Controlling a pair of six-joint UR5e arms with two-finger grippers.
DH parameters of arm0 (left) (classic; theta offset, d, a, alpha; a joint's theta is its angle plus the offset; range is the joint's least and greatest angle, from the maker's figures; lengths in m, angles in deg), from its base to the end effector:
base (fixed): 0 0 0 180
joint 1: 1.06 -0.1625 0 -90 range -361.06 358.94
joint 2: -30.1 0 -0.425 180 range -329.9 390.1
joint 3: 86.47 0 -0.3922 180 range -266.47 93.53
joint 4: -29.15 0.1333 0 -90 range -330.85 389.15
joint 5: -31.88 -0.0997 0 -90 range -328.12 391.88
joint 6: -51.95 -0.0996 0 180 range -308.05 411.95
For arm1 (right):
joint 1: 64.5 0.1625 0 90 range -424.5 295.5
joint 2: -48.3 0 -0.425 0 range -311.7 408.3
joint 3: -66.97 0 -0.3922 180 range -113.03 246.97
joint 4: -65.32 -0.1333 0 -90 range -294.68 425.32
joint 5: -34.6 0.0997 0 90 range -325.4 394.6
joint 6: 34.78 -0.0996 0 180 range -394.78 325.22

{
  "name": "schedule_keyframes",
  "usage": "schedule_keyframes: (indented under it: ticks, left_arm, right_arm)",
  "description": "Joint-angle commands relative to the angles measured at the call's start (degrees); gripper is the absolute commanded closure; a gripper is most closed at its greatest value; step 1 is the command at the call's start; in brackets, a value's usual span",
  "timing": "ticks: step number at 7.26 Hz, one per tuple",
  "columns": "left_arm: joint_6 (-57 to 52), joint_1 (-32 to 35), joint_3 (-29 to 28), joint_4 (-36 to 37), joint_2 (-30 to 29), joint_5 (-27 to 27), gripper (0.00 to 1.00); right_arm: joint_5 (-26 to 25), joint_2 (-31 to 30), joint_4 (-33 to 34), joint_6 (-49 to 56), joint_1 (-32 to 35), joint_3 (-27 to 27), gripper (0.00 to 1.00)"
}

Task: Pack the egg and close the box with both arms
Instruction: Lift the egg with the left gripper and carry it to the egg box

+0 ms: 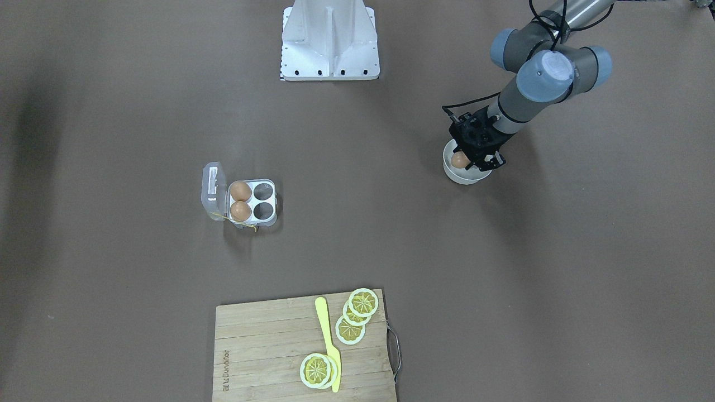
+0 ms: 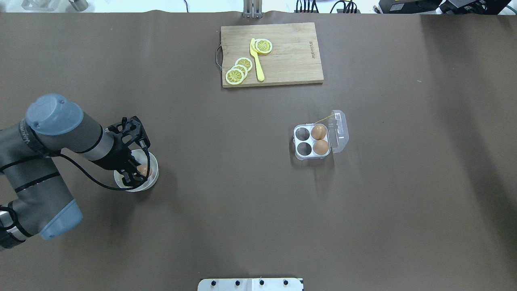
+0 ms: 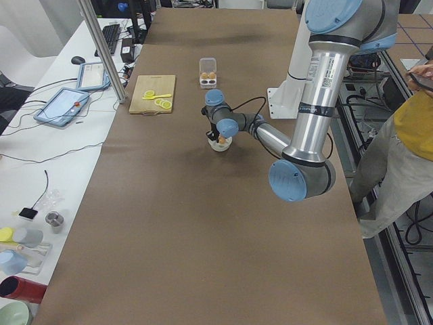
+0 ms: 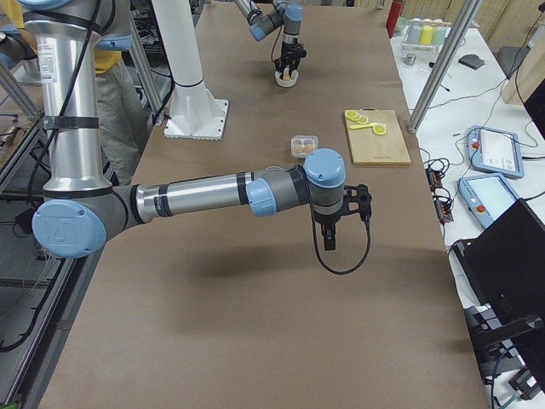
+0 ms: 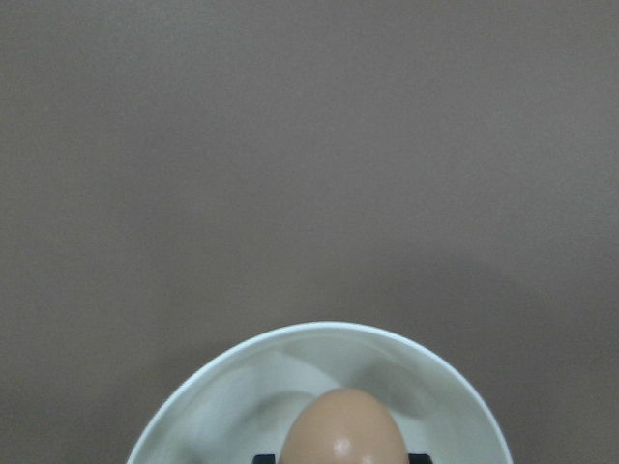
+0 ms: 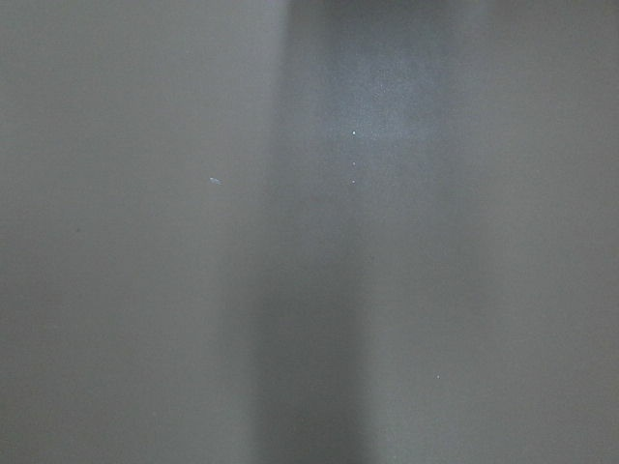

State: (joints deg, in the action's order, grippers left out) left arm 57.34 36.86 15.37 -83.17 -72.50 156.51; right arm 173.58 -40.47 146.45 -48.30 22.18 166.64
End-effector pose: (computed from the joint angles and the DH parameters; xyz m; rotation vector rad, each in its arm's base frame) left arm 0.4086 -0.4156 0.3985 0.4377 0.9188 0.9929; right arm 0.0285 -0.5127 0.5410 0.1961 -0.8836 0.0182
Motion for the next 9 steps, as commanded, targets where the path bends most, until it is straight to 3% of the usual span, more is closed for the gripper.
schedule_keyframes:
  ticks: [1,2,4,5,7,9]
  left_arm:
    - [0.15,1.88,3.18,0.53,-0.13,3.94,0.74]
    - [0.41,2.77,3.37,0.79,-0.57,5.08,0.74]
    - [5.29,3.3,2.06,5.59,-9.31,6.85,0.74]
    - [6.72,3.22,-0.82,9.63,-16.5,6.85,0.74]
    - [12.78,2.69,-7.84,9.5,-26.02,6.85,0.74]
    - [15.52,1.9,-13.83,8.8,-32.53,6.59,0.74]
  right_arm:
    - [0.06,0.0,0.0,-0.01,-0.02,0.0,0.0]
    - [0.06,-0.09,0.0,-0.01,-0.02,0.09,0.0]
    - [0.06,-0.26,0.0,-0.01,-0.02,0.0,0.0]
    - [0.06,-0.26,0.0,-0.01,-0.02,0.0,0.0]
    - [0.06,-0.35,-0.09,-0.01,-0.02,0.0,0.0]
    - [0.15,-0.44,-0.09,-0.01,-0.02,0.0,0.0]
